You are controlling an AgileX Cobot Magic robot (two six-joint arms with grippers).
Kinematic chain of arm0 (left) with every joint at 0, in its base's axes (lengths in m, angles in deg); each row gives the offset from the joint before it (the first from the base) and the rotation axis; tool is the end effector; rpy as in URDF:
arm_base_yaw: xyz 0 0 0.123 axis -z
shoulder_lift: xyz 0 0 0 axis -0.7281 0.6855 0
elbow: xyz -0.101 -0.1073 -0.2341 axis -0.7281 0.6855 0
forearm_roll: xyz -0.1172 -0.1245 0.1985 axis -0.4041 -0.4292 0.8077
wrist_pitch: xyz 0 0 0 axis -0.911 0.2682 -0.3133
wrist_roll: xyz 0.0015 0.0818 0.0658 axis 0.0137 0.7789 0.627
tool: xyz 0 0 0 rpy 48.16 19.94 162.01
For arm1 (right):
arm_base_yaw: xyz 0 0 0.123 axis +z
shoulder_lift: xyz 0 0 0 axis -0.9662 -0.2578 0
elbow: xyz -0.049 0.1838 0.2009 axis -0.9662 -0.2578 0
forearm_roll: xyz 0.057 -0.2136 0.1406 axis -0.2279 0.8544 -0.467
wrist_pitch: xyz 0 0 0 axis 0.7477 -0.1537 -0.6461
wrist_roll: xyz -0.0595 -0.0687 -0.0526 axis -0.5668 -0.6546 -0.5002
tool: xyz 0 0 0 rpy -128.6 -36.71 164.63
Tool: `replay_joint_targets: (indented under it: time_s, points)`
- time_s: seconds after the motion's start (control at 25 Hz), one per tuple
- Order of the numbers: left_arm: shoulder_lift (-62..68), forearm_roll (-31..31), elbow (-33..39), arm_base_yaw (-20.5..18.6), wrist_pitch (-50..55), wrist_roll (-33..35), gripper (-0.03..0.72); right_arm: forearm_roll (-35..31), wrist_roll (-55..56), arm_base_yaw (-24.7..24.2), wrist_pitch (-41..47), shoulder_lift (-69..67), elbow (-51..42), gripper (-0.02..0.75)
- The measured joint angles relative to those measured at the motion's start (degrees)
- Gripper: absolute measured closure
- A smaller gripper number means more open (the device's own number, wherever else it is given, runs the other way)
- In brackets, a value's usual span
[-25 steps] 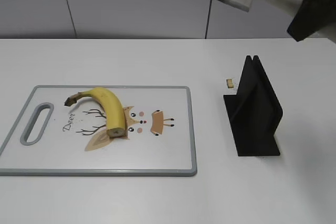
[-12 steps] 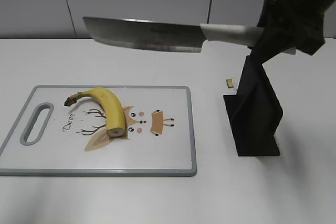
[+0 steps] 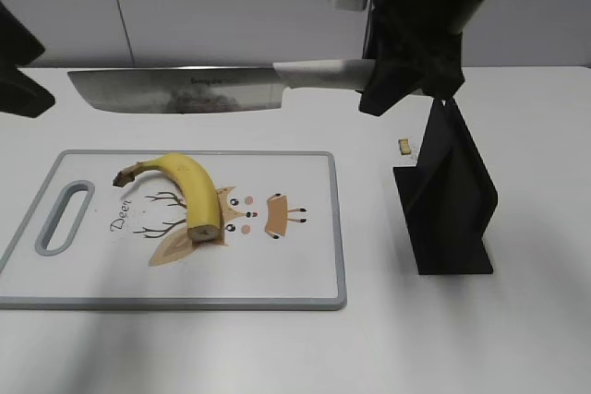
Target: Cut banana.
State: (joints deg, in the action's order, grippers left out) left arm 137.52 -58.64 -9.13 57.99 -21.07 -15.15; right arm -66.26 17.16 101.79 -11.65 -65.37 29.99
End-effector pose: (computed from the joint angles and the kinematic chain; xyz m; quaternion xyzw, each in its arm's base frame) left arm 0.2496 -0.0909 0.3231 0.5821 0.7454 -0.0676 0.3176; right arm 0.3371 0.2057 0.2705 -0.6902 0.6927 0.1044 0.1813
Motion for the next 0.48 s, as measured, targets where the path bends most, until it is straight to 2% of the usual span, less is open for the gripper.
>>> replay_joint_targets:
  time_s: [0.16, 0.48]
  points:
    - [5.1, 1.4, -2.0, 2.4, -2.5, 0.5, 0.101, -0.1, -0.5, 2.0, 0.1, -2.5, 2.7, 0.566]
    - [12.0, 3.2, -2.4, 2.9, -4.1, 0.7, 0.119, -1.9, -0.8, 3.1, 0.1, -5.3, 4.7, 0.566]
